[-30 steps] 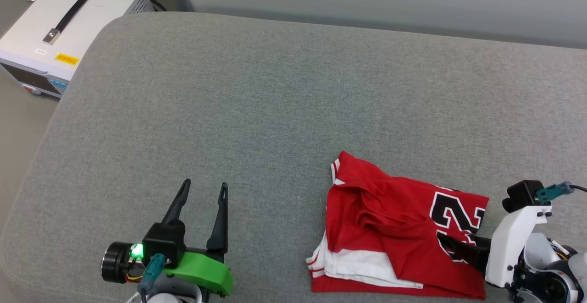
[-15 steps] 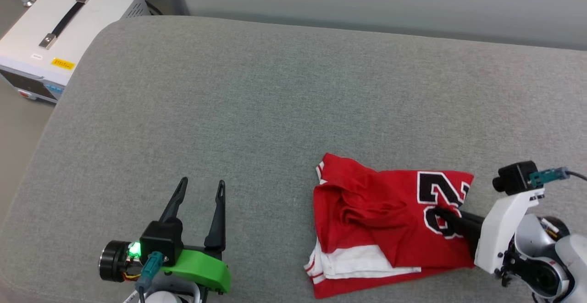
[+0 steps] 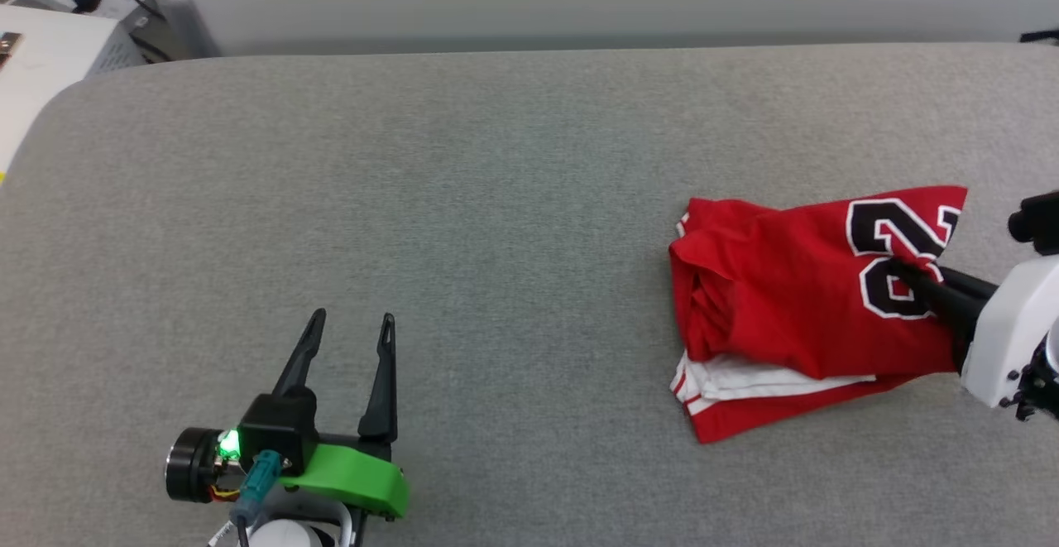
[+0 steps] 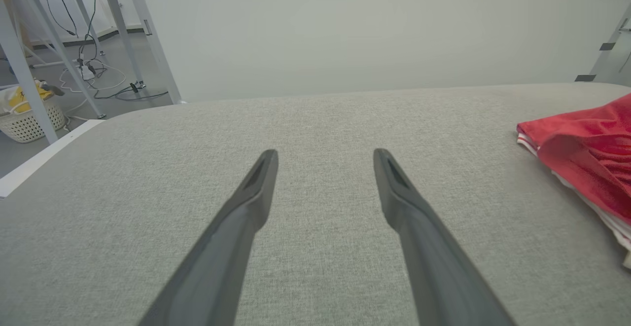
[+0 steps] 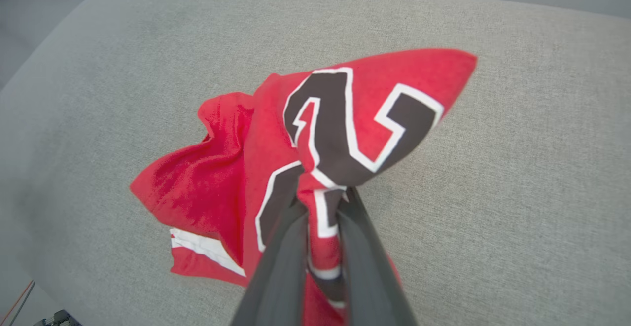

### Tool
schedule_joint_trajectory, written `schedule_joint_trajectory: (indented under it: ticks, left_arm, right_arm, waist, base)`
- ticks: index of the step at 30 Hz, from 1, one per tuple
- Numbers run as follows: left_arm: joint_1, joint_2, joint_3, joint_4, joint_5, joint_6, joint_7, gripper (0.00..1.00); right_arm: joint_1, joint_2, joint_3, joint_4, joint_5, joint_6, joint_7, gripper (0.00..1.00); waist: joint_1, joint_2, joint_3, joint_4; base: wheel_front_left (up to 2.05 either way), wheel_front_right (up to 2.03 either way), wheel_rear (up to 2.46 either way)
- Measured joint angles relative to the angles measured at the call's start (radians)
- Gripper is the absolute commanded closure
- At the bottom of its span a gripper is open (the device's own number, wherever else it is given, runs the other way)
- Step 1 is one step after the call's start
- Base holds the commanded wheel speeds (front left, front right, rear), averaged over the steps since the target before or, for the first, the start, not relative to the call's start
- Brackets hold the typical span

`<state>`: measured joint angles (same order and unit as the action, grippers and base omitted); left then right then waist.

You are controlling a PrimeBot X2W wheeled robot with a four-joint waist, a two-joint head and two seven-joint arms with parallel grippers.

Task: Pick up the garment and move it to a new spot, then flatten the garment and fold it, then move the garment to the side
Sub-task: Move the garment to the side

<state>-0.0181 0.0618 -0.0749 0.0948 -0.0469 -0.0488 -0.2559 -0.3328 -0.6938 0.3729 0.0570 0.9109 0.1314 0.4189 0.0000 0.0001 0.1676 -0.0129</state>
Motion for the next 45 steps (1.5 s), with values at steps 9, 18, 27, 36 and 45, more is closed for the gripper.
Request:
schedule_joint_trajectory:
  ticks: [9, 18, 27, 36, 45]
  left_arm:
    - [-0.057, 0.034, 0.033, -0.051, 0.012, 0.0, 0.0, 0.0]
    - [-0.106, 0.07, 0.061, -0.118, 0.014, -0.001, 0.0, 0.0]
    - [-0.13, 0.098, 0.076, -0.157, 0.014, -0.001, 0.0, 0.0]
    - [-0.138, 0.112, 0.077, -0.183, 0.02, -0.001, 0.0, 0.0]
    - [-0.138, 0.111, 0.068, -0.179, 0.02, 0.0, 0.0, 0.0]
  right_arm:
    - [-0.096, -0.087, -0.087, 0.015, -0.027, 0.0, 0.048, 1.0]
    - [-0.197, -0.178, -0.141, 0.175, -0.109, 0.0, 0.078, 1.0]
    - [-0.33, -0.201, -0.184, 0.368, -0.196, 0.0, 0.054, 1.0]
    - [-0.44, -0.217, -0.197, 0.54, -0.227, 0.0, -0.022, 1.0]
    - [-0.486, -0.185, -0.173, 0.664, -0.264, 0.0, -0.122, 0.0]
  waist:
    - [0.0, 0.0, 0.09, -0.105]
    - [0.0001, 0.0, 0.226, -0.151]
    - [0.0001, 0.0, 0.341, -0.176]
    - [0.0001, 0.0, 0.394, -0.175]
    - [0.0001, 0.0, 0.366, -0.173]
  base:
    - [0.0, 0.0, 0.0]
    - [0.0, 0.0, 0.0]
    - [0.0, 0.0, 0.0]
    - [0.0, 0.0, 0.0]
    - [0.0, 0.0, 0.0]
